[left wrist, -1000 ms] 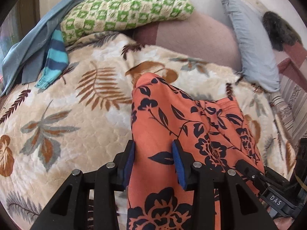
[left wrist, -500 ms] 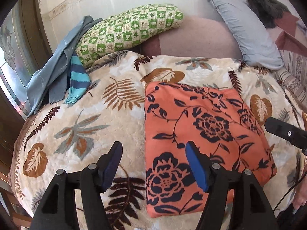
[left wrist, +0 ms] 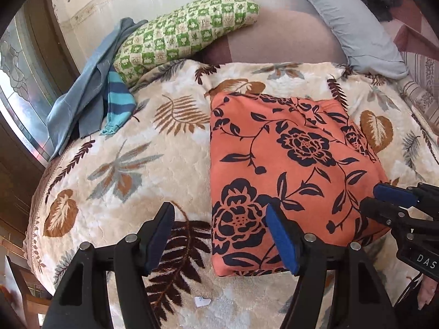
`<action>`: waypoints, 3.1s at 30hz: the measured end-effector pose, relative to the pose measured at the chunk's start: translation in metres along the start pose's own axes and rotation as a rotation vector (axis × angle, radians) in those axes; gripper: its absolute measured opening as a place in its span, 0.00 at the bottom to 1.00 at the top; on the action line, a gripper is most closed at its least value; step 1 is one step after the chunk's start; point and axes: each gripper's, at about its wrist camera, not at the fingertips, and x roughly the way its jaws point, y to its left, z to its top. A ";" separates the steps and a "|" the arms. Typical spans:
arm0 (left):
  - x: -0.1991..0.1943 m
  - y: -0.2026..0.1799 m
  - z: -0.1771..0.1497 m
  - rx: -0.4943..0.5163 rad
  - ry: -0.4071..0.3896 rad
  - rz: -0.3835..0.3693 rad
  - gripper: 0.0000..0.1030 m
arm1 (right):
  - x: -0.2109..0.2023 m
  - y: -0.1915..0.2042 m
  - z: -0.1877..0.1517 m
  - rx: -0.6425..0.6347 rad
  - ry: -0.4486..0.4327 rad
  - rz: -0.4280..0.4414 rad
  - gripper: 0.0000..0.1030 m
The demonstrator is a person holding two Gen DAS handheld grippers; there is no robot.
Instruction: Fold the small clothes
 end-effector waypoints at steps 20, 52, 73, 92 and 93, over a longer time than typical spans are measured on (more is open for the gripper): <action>-0.041 0.012 -0.011 0.001 -0.115 0.091 0.70 | -0.054 0.010 -0.014 0.056 -0.195 -0.016 0.47; -0.172 0.040 -0.016 -0.082 -0.387 0.144 0.95 | -0.180 0.089 -0.032 -0.050 -0.466 -0.091 0.58; -0.032 0.071 -0.016 -0.183 -0.075 0.104 0.95 | -0.078 0.014 -0.033 0.115 -0.151 -0.107 0.57; 0.086 0.030 0.014 -0.122 0.013 0.064 0.96 | 0.068 -0.052 0.058 0.219 0.057 -0.008 0.55; 0.087 0.031 0.013 -0.135 0.014 0.059 0.96 | 0.066 -0.050 0.064 0.204 0.039 -0.023 0.55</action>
